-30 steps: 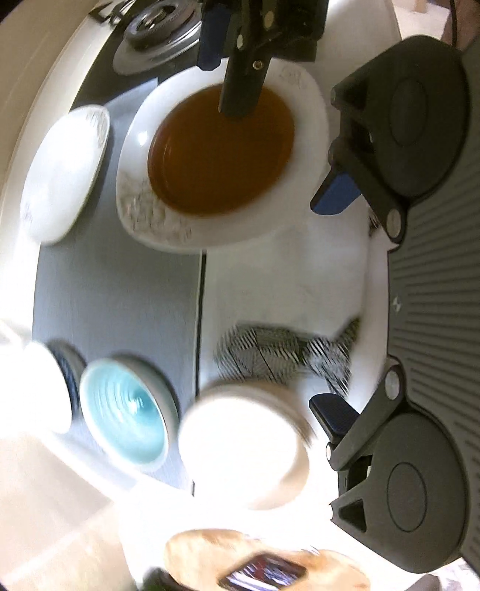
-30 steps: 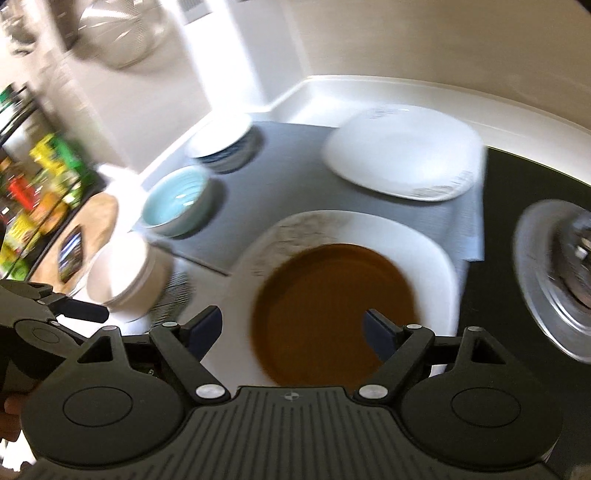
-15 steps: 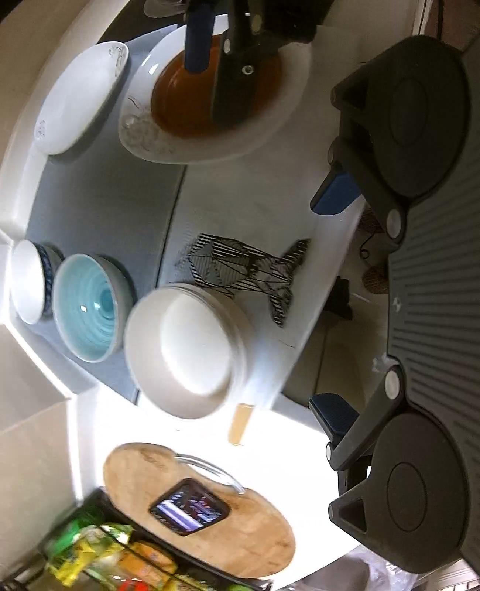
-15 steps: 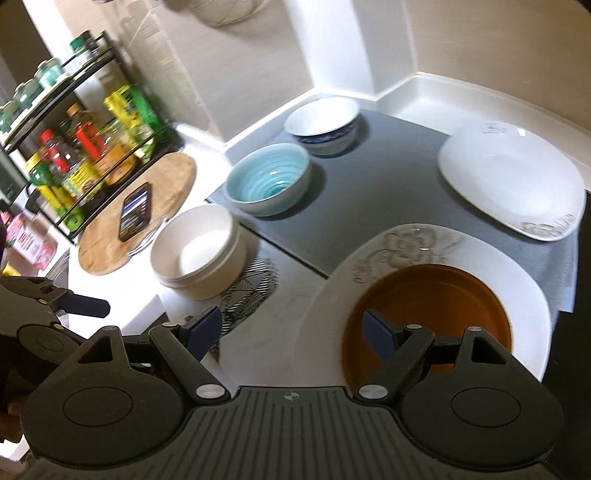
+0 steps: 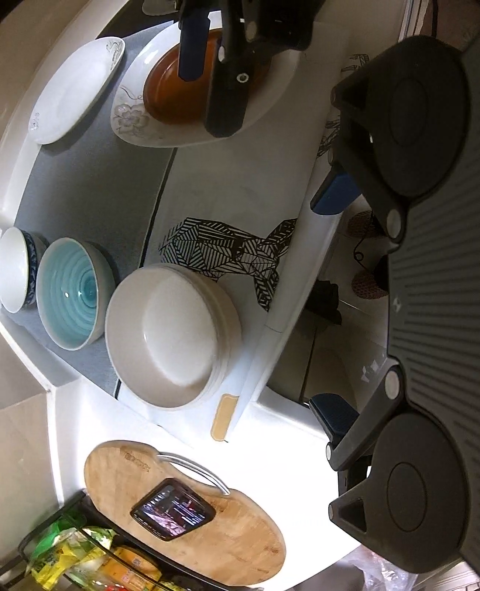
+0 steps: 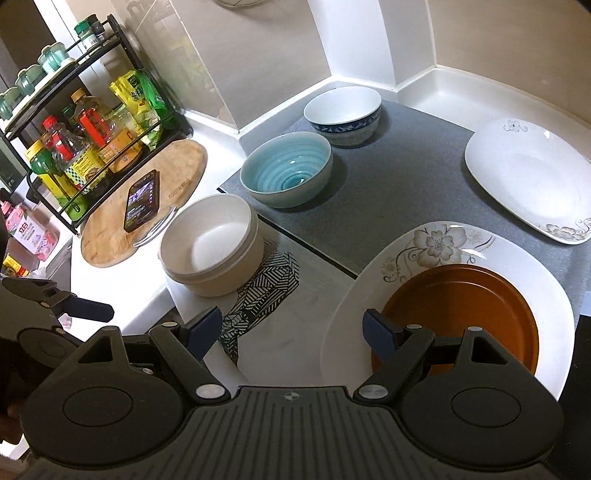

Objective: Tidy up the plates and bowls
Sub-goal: 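Move both grippers toward the plain white plate by the wall, then close both grippers on the plain white plate rim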

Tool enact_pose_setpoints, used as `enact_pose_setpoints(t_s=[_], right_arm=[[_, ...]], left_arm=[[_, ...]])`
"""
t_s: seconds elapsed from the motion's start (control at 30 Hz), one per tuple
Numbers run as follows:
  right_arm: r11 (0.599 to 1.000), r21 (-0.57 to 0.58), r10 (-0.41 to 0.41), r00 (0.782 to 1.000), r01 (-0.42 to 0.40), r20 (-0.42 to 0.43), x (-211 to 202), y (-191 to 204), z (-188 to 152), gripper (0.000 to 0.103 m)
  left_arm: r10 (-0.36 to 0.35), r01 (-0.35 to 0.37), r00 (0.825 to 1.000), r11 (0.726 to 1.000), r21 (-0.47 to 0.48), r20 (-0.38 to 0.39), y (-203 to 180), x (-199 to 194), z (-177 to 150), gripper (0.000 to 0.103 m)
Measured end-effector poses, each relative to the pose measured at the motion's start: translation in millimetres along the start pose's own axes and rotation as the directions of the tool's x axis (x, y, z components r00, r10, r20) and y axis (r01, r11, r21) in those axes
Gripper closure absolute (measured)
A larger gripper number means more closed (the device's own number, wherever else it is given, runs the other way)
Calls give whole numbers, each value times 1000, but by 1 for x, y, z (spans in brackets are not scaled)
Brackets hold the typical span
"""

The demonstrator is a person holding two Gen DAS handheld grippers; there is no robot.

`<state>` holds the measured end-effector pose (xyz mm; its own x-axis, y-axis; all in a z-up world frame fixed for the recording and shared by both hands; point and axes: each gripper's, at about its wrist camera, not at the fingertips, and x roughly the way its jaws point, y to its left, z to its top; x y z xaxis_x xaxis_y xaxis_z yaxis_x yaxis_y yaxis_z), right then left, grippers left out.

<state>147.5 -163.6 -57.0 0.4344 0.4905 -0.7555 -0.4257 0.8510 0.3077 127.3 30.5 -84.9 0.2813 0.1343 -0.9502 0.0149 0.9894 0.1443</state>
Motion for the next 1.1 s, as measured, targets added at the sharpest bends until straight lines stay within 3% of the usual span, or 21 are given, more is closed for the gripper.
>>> enact_pose_setpoints(t_s=[0.2, 0.37, 0.47, 0.6, 0.73, 0.87, 1.0, 1.1], right_arm=[[999, 29, -46, 999, 45, 28, -3, 2, 4, 18], [985, 93, -152, 986, 145, 72, -13, -7, 12, 18], [962, 151, -249, 959, 229, 132, -28, -22, 21, 18], [901, 256, -402, 895, 349, 195, -53, -50, 28, 18], [857, 328, -482, 842, 397, 242, -67, -82, 31, 18], [833, 363, -521, 811, 417, 265, -61, -125, 39, 18], [811, 418, -537, 805, 410, 252, -32, -184, 60, 18], [790, 459, -539, 818, 407, 200, -4, -230, 79, 18]], left_arm=[[-42, 39, 998, 998, 58, 41, 2, -4, 13, 0], [-126, 109, 985, 983, 145, 114, -4, -11, 42, 0], [-190, 159, 969, 969, 191, 159, -14, -15, 68, 0], [-279, 229, 934, 947, 224, 224, -29, -15, 106, 0], [-334, 293, 913, 937, 193, 235, -51, 3, 145, 0], [-385, 378, 900, 923, 76, 202, -67, 30, 188, 0], [-373, 379, 910, 925, 3, 178, -86, 54, 220, 0], [-360, 365, 918, 931, -3, 167, -101, 68, 234, 0]])
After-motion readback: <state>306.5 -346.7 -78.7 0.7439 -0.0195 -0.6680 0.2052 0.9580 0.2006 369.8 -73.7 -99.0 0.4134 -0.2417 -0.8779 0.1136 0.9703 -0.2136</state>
